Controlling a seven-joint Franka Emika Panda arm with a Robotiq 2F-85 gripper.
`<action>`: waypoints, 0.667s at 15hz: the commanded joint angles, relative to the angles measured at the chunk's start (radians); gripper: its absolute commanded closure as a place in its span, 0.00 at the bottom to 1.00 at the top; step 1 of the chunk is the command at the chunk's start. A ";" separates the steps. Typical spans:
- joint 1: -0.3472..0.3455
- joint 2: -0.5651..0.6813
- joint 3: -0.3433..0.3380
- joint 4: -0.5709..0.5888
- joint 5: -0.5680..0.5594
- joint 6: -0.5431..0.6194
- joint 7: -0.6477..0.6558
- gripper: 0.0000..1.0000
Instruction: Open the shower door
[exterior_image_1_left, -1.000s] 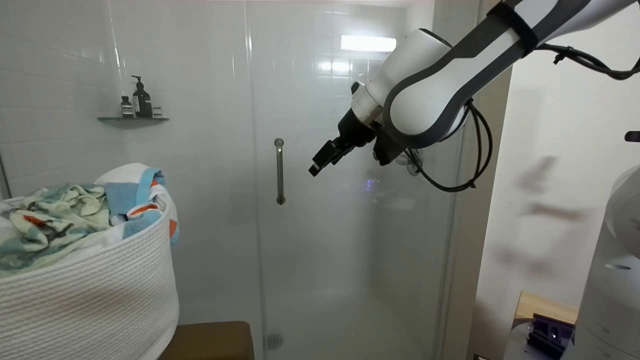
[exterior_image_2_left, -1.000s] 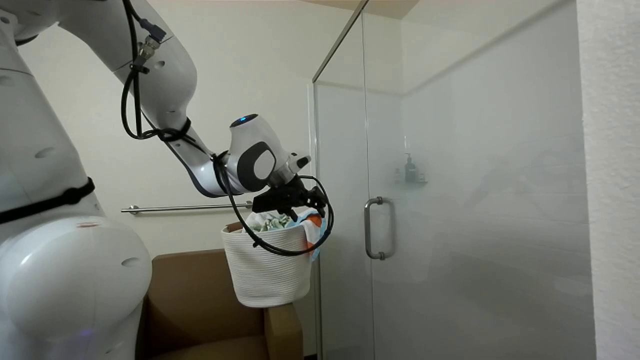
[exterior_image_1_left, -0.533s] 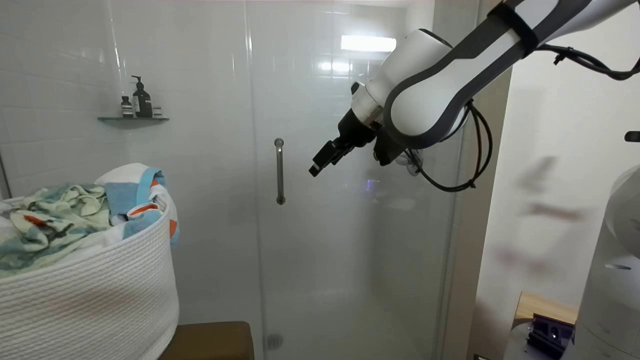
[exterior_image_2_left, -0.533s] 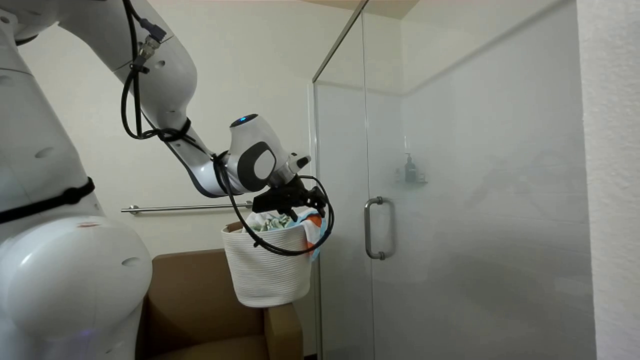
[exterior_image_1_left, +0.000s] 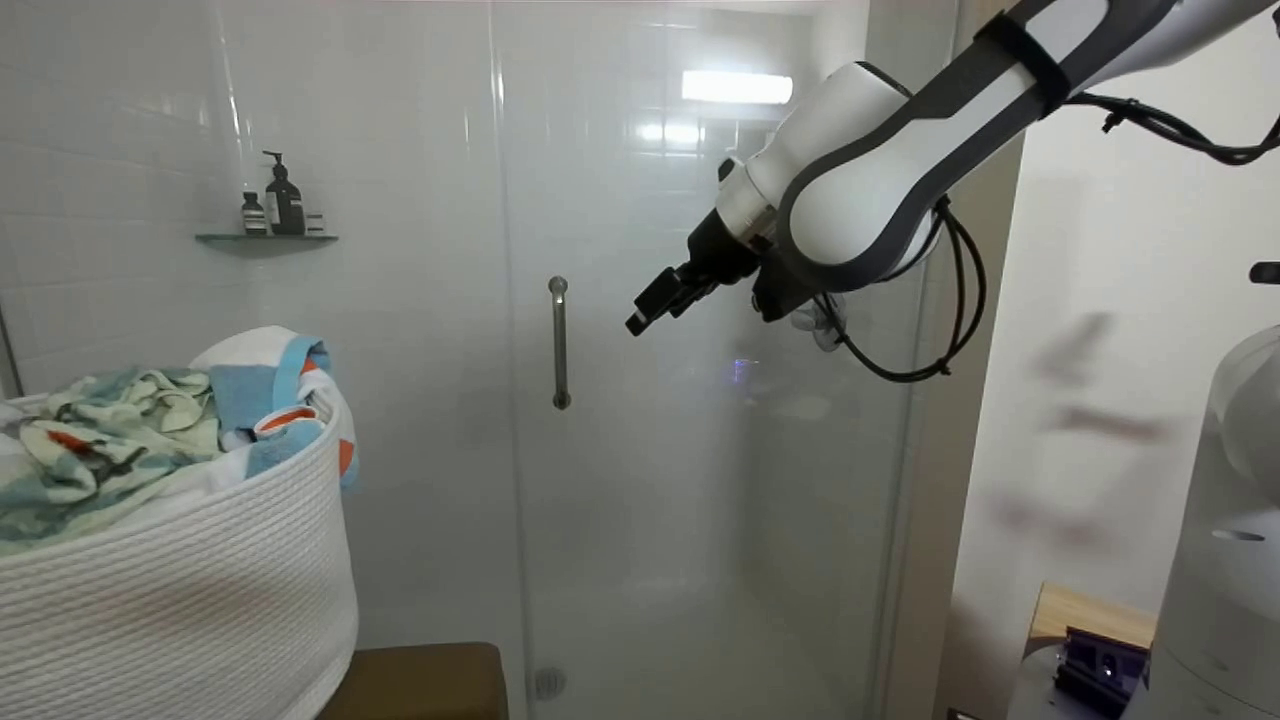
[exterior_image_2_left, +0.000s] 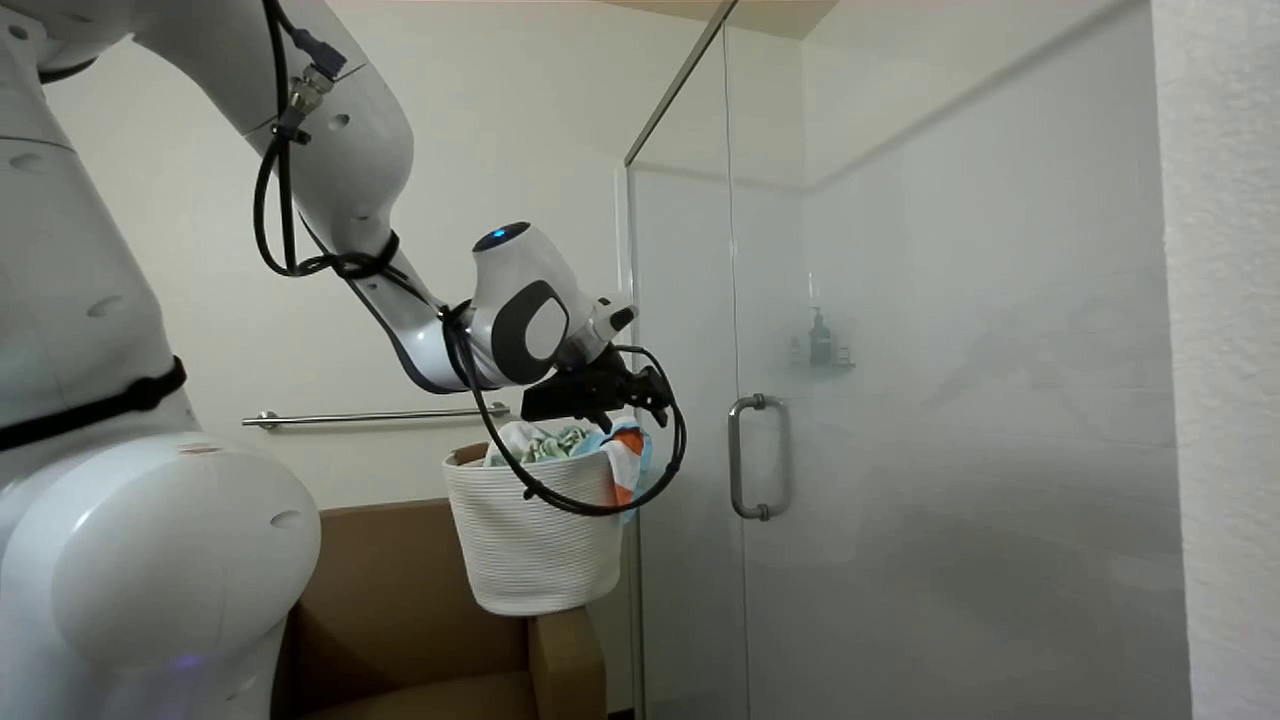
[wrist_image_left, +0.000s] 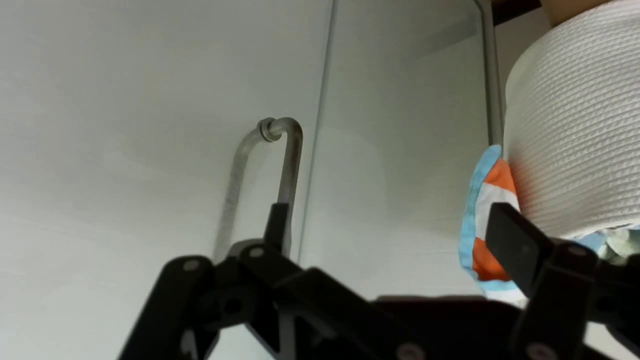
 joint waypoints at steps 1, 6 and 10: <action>0.026 0.069 -0.083 0.002 -0.036 0.145 -0.001 0.00; 0.112 0.253 -0.243 0.088 -0.066 0.310 0.010 0.00; 0.197 0.366 -0.363 0.185 -0.188 0.319 0.075 0.00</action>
